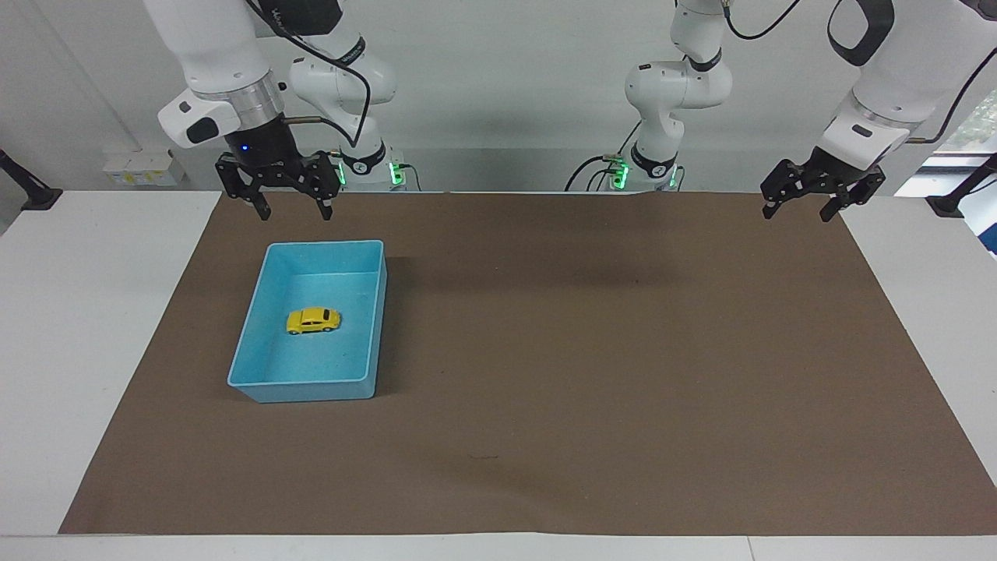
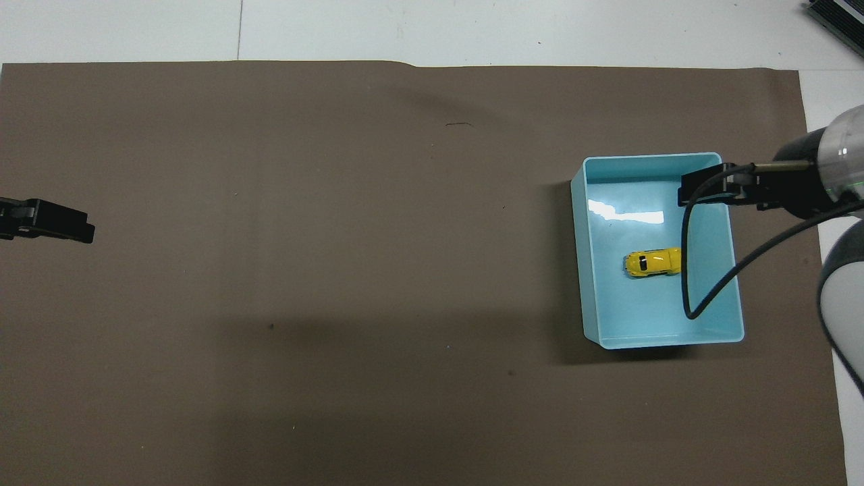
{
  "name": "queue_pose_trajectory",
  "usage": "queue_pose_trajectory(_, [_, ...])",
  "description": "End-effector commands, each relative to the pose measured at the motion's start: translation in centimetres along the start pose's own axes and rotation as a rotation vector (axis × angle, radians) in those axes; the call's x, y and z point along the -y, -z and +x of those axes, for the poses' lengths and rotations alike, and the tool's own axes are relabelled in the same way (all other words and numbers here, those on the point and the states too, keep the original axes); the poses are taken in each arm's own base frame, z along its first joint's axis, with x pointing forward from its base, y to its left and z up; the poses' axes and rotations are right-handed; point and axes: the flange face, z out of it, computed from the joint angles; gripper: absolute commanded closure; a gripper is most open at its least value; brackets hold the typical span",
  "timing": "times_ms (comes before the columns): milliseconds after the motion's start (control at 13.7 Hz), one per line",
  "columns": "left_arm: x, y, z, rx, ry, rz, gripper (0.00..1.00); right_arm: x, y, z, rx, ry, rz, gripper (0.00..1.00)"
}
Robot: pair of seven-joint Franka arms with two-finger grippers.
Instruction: Wind up and store yellow beetle car
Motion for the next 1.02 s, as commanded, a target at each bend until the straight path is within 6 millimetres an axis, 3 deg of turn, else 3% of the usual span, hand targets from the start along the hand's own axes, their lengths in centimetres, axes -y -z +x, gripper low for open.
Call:
queue_pose_trajectory(0, [0.1,0.3,-0.3,0.005,0.012,-0.010,0.00,1.4,0.8,-0.7,-0.009,0.041,0.003,0.00])
queue_pose_trajectory(292, [0.1,0.3,-0.3,0.006,0.012,-0.011,0.00,1.7,0.9,-0.7,-0.013,0.050,-0.021,0.00])
queue_pose_trajectory(511, [0.1,0.3,-0.3,0.006,0.012,-0.011,0.00,-1.0,1.0,-0.8,0.017,0.020,-0.088,0.00])
queue_pose_trajectory(584, [0.1,0.3,-0.3,0.006,0.012,-0.011,0.00,-2.2,2.6,-1.1,-0.012,-0.003,-0.086,0.00])
queue_pose_trajectory(657, [0.1,0.3,-0.3,0.006,0.012,-0.011,0.00,-3.2,3.0,-1.1,-0.015,-0.020,-0.094,0.00])
queue_pose_trajectory(949, [0.1,0.3,-0.3,0.006,0.012,-0.011,0.00,-3.6,3.9,-1.6,0.005,-0.033,-0.085,0.00])
